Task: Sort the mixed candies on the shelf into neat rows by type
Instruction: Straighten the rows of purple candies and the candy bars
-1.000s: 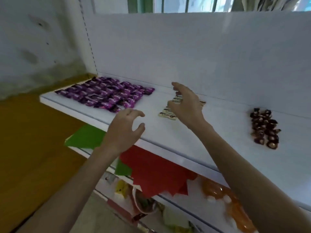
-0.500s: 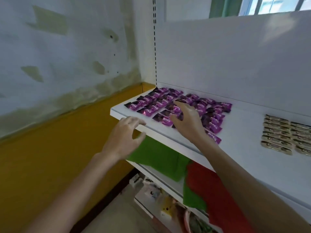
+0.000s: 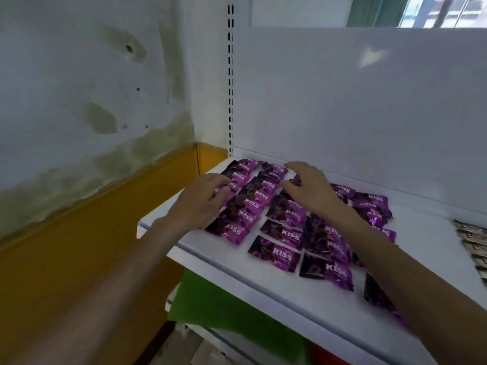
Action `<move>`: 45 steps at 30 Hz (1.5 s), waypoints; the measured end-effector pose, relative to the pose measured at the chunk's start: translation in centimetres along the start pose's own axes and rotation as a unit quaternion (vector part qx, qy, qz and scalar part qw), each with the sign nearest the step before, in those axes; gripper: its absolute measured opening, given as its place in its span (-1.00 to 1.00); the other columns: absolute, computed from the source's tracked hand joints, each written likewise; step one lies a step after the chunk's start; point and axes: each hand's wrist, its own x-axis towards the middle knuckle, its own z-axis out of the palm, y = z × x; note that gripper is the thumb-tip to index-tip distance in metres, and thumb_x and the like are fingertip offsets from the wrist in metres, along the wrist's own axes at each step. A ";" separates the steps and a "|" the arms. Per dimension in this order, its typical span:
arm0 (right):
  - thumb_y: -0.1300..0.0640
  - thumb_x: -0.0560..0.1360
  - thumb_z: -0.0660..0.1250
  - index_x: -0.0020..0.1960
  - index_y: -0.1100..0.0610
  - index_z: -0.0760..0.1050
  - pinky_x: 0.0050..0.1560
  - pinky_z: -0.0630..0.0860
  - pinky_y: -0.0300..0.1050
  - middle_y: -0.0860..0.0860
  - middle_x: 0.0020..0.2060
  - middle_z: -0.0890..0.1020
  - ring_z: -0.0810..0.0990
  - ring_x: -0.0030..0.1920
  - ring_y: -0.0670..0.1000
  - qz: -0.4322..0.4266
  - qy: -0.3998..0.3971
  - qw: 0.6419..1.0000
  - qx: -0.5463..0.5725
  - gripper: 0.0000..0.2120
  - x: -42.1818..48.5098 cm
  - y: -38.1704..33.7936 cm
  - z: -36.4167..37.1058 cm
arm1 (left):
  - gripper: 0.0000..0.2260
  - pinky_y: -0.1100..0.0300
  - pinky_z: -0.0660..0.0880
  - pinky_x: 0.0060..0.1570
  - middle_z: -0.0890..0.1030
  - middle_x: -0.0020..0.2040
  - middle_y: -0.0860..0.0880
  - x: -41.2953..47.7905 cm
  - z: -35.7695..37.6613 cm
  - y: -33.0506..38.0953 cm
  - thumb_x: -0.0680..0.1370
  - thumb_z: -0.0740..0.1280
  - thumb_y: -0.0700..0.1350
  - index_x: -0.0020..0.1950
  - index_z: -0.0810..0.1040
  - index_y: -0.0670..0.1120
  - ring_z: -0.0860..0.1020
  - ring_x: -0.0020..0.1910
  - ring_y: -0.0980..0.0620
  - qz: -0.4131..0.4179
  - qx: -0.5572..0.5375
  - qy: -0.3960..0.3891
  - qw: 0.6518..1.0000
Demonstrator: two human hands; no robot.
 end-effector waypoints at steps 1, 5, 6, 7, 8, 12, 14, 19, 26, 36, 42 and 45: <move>0.11 0.53 0.24 0.34 0.20 0.36 0.24 0.29 -0.15 0.13 0.31 0.44 0.43 0.25 0.11 -0.001 -0.016 1.000 -0.011 -0.60 1.0 -0.2 0.6 | -0.70 0.15 0.31 0.20 0.48 0.28 -0.07 1.0 -0.1 -1.2 0.62 0.10 -0.05 0.27 0.45 -0.10 0.40 0.25 -0.01 -0.002 -0.020 -0.011 1.000; 0.05 0.55 0.23 0.37 0.19 0.33 0.29 0.28 -0.14 0.10 0.36 0.40 0.39 0.32 0.09 0.018 -0.056 0.997 -0.054 -0.57 4.5 -0.1 2.6 | -0.68 0.18 0.23 0.27 0.45 0.32 -0.04 5.4 -0.1 -4.7 0.63 0.07 -0.02 0.29 0.44 -0.09 0.37 0.30 0.03 0.010 -0.099 -0.039 0.994; 0.06 0.55 0.22 0.38 0.19 0.31 0.30 0.25 -0.17 0.10 0.37 0.38 0.36 0.34 0.08 0.027 -0.060 0.996 -0.064 -0.56 5.2 -0.1 3.2 | -0.68 0.20 0.24 0.23 0.45 0.30 -0.03 6.5 0.0 -5.4 0.63 0.07 -0.02 0.29 0.45 -0.09 0.37 0.26 0.07 0.020 -0.114 -0.049 0.992; 0.06 0.55 0.22 0.39 0.19 0.30 0.30 0.23 -0.19 0.09 0.38 0.37 0.35 0.35 0.07 0.031 -0.064 0.995 -0.075 -0.56 5.9 -0.2 3.8 | -0.68 0.24 0.23 0.17 0.47 0.28 -0.03 7.6 0.1 -6.0 0.63 0.07 -0.03 0.28 0.45 -0.11 0.37 0.20 0.12 0.032 -0.124 -0.062 0.990; 0.07 0.55 0.21 0.39 0.19 0.28 0.29 0.23 -0.20 0.09 0.39 0.36 0.34 0.36 0.08 0.033 -0.071 0.993 -0.085 -0.55 6.6 -0.4 4.3 | -0.68 0.27 0.21 0.13 0.47 0.27 -0.03 8.7 0.3 -6.6 0.63 0.07 -0.04 0.29 0.45 -0.12 0.36 0.18 0.14 0.045 -0.126 -0.075 0.988; 0.09 0.57 0.17 0.39 0.25 0.26 0.36 0.23 -0.10 0.16 0.41 0.31 0.31 0.39 0.14 0.047 -0.109 0.987 -0.108 -0.56 9.9 -1.3 7.0 | -0.62 0.25 0.10 0.30 0.31 0.44 -0.03 13.2 1.7 -8.9 0.63 0.05 0.01 0.41 0.33 -0.07 0.24 0.42 0.04 0.078 -0.101 -0.140 0.982; 0.10 0.59 0.10 0.46 0.17 0.14 0.41 0.10 -0.15 0.12 0.48 0.16 0.20 0.46 0.08 0.060 -0.117 0.984 -0.123 -0.54 11.6 -1.9 8.1 | -0.61 0.28 0.01 0.33 0.25 0.48 -0.01 15.0 2.5 -9.8 0.64 0.00 0.01 0.45 0.26 -0.05 0.16 0.45 0.06 0.117 -0.089 -0.175 0.974; 0.36 0.53 0.05 0.48 0.16 0.08 0.47 0.08 -0.06 0.12 0.50 0.08 0.16 0.47 0.07 0.075 -0.128 0.978 -0.149 -0.47 14.1 -1.7 10.0 | -0.56 0.00 -0.08 0.49 0.09 0.52 0.06 17.0 4.2 -11.9 0.64 -0.11 0.07 0.50 0.09 0.00 -0.01 0.50 0.16 0.205 -0.029 -0.232 0.950; 0.31 0.53 0.14 0.47 0.16 0.13 0.46 0.11 -0.06 0.09 0.48 0.18 0.23 0.45 0.08 0.092 -0.132 0.974 -0.158 -0.47 15.5 -2.5 11.5 | -0.57 0.07 -0.16 0.46 0.09 0.53 0.05 16.9 4.4 -12.7 0.64 -0.11 0.04 0.50 0.09 -0.02 0.00 0.50 0.16 0.253 0.039 -0.220 0.941; 0.05 0.49 0.29 0.30 0.20 0.41 0.37 0.20 0.00 0.06 0.34 0.44 0.41 0.32 0.08 0.107 -0.131 0.960 -0.222 -0.58 16.7 -2.3 11.8 | -0.60 0.02 -0.08 0.47 0.17 0.51 0.05 17.6 4.6 -13.4 0.64 -0.07 0.02 0.49 0.12 0.04 0.10 0.48 0.14 0.241 -0.003 -0.230 0.943; 0.27 0.47 0.16 0.21 0.22 0.48 0.24 0.36 0.05 0.13 0.23 0.54 0.48 0.22 0.17 0.140 -0.118 0.958 -0.220 -0.67 17.3 -2.4 12.0 | -0.60 0.00 -0.04 0.44 0.21 0.49 0.06 17.6 4.8 -13.1 0.64 -0.05 0.02 0.48 0.17 0.04 0.15 0.46 0.11 0.255 0.007 -0.216 0.942; 0.33 0.46 0.12 0.30 0.14 0.41 0.23 0.40 0.01 0.10 0.26 0.52 0.48 0.22 0.14 0.151 -0.109 0.972 -0.145 -0.57 16.7 -1.9 12.2 | -0.62 0.08 0.20 0.34 0.28 0.43 0.02 18.0 4.5 -12.9 0.63 0.00 0.04 0.40 0.34 0.00 0.31 0.35 0.03 0.247 -0.020 -0.205 0.947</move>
